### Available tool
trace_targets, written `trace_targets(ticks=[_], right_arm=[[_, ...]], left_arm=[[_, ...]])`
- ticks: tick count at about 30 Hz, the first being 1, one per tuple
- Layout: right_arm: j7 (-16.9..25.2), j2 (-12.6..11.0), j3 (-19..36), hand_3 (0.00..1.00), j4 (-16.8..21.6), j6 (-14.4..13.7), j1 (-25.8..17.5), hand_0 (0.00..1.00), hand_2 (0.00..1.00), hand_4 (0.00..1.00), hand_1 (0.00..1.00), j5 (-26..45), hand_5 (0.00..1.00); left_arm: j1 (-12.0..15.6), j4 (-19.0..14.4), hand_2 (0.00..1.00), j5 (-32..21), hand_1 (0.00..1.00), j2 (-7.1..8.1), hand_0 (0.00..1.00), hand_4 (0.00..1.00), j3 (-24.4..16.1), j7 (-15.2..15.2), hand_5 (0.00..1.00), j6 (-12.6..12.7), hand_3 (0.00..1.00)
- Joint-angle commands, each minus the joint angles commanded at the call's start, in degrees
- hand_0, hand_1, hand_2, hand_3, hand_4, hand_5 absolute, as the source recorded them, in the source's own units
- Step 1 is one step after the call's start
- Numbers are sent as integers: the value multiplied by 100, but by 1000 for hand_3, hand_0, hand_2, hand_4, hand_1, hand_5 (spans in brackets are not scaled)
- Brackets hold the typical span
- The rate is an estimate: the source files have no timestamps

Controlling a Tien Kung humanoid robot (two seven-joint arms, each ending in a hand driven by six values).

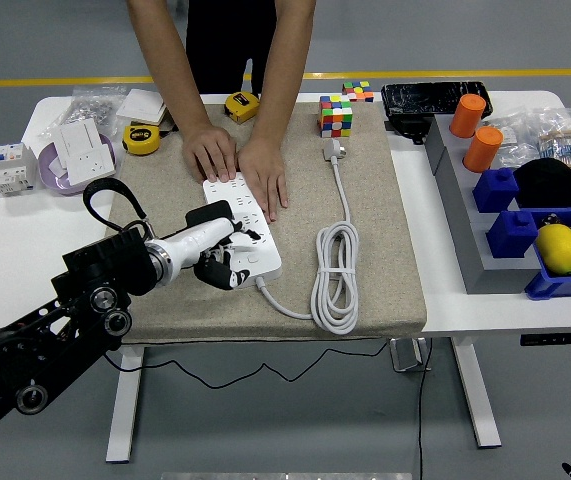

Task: Pick up the plug,place it near the board,insert it into the board,press the button

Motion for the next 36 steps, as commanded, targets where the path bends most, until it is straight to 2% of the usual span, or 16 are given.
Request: trace_targets(ticks=[4, 5, 7, 10, 11, 14, 16, 17, 18, 21, 22, 23, 28, 29, 33, 36], right_arm=[[0, 21, 5, 733, 0, 1, -29, 998, 722, 998, 795, 3, 826], [3, 24, -1, 732, 0, 1, -38, 998, 722, 998, 794, 10, 827], [-8, 36, 34, 732, 0, 4, -54, 998, 722, 998, 794, -29, 827], [-1, 54, 46, 732, 0, 5, -68, 998, 722, 998, 794, -50, 827], [4, 59, 45, 733, 0, 5, -66, 998, 722, 998, 794, -55, 829], [27, 67, -2, 733, 0, 6, -60, 998, 722, 998, 794, -26, 829], [34, 63, -18, 733, 0, 4, -63, 998, 722, 998, 794, -18, 829], [34, 61, -19, 732, 0, 4, -66, 998, 721, 998, 794, -18, 830], [33, 58, -17, 732, 0, 4, -70, 998, 721, 998, 794, -21, 830], [22, 35, 43, 732, 0, 1, -73, 998, 721, 998, 794, -68, 830], [28, 25, 45, 732, 0, -2, -69, 998, 721, 998, 794, -61, 830], [31, 15, 52, 732, 0, -6, -65, 998, 722, 998, 793, -55, 831], [29, -27, 96, 732, 0, -9, -67, 998, 722, 998, 793, -61, 831], [29, -36, 93, 731, 0, -8, -66, 998, 722, 998, 793, -53, 831], [33, -74, 95, 731, 0, -14, -48, 998, 722, 998, 793, -20, 831], [29, -85, 89, 733, 0, -15, -37, 998, 722, 998, 794, -5, 833]], left_arm=[[442, -525, 339, 96, 221, -87, 241, 684, -722, -644, 215, 272, 843], [557, -639, 562, 53, 579, -112, 458, 865, -893, -798, 301, 371, 820], [793, -836, 562, -101, 579, -169, 458, 865, -1216, -1128, 301, 624, 820], [1217, -1055, 562, -672, 579, -317, 458, 865, -1720, -1782, 301, 1205, 820], [1363, -1125, 891, -908, 939, -384, 850, 998, -1876, -2018, 369, 1407, 906], [1814, -1321, 891, -1596, 939, -592, 850, 998, -2275, -2647, 369, 1791, 906], [2140, -1410, 891, -2081, 939, -685, 850, 998, -2518, -2986, 369, 1828, 906], [2258, -1418, 963, -2304, 990, -685, 926, 998, -2585, -3022, 454, 1826, 998], [2347, -1418, 963, -2512, 990, -673, 926, 998, -2628, -3025, 454, 1821, 998], [2746, -1395, 963, -3134, 990, -436, 926, 998, -2671, -2852, 454, 1688, 998], [2846, -1391, 963, -3108, 990, -374, 926, 998, -2682, -2760, 454, 1614, 998], [2957, -1385, 513, -3014, 443, -285, 366, 709, -2678, -2630, 190, 1523, 903], [3177, -1305, 513, -2182, 443, 148, 366, 709, -2708, -2048, 190, 1317, 903], [3166, -1291, 242, -1990, 115, 240, 234, 482, -2707, -1953, 22, 1259, 731], [3059, -1247, 242, -1282, 115, 630, 234, 482, -2627, -1617, 22, 1019, 731], [2921, -1173, 173, -777, 46, 772, 190, 445, -2534, -1422, 12, 892, 666]])
